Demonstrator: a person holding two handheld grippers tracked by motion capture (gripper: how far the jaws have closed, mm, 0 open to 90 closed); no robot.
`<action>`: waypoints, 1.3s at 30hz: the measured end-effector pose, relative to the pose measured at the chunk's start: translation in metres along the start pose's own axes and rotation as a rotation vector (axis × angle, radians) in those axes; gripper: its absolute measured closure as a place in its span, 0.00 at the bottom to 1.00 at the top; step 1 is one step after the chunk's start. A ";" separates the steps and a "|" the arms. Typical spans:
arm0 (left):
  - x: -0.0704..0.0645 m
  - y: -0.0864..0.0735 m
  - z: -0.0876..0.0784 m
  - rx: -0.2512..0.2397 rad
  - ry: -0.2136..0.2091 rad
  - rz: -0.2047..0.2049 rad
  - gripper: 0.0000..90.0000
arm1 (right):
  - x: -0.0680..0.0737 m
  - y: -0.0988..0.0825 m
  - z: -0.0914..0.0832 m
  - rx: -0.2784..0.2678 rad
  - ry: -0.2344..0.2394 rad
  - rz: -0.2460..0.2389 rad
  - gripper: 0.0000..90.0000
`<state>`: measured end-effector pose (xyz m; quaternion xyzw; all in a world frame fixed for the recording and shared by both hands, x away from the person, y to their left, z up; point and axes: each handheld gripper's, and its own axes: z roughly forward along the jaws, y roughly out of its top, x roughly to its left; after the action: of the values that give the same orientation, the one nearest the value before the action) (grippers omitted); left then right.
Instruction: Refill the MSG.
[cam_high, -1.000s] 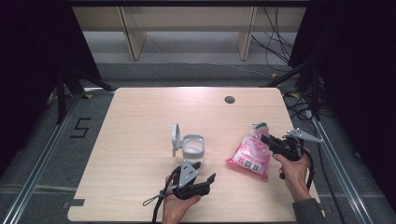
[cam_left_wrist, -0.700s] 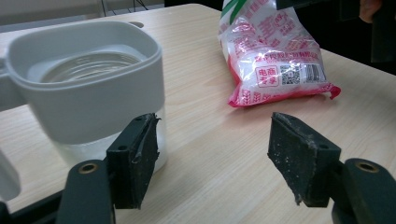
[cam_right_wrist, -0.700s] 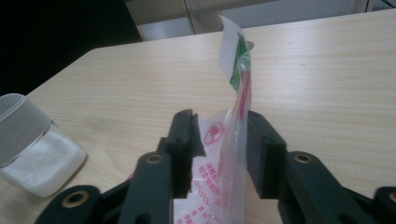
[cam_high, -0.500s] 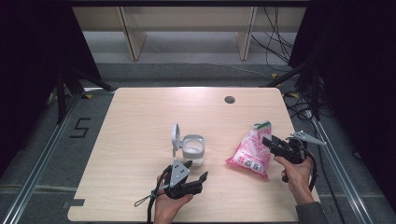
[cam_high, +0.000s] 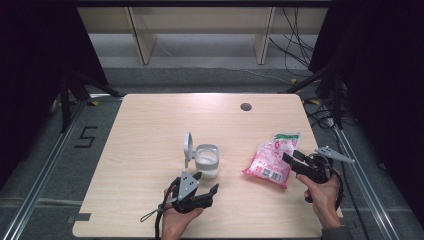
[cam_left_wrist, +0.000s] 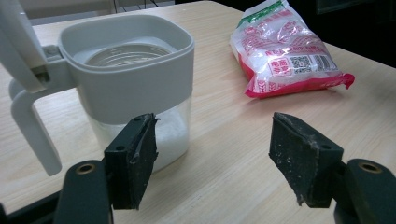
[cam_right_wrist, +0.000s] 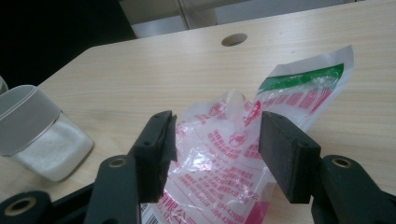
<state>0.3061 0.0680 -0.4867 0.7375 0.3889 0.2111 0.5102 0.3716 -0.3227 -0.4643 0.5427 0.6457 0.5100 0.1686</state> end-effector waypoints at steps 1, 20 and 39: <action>0.002 0.000 0.000 -0.009 -0.005 0.000 0.35 | -0.002 0.000 0.000 -0.008 -0.011 -0.036 0.50; 0.022 -0.003 -0.017 0.007 0.056 0.009 0.37 | 0.019 -0.012 -0.009 0.019 0.066 -0.080 0.42; 0.048 -0.002 -0.027 0.010 0.115 -0.019 0.40 | 0.029 -0.023 -0.015 0.012 0.214 -0.064 0.31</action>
<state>0.3156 0.1226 -0.4815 0.7231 0.4256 0.2464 0.4851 0.3372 -0.3017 -0.4678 0.4652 0.6798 0.5558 0.1116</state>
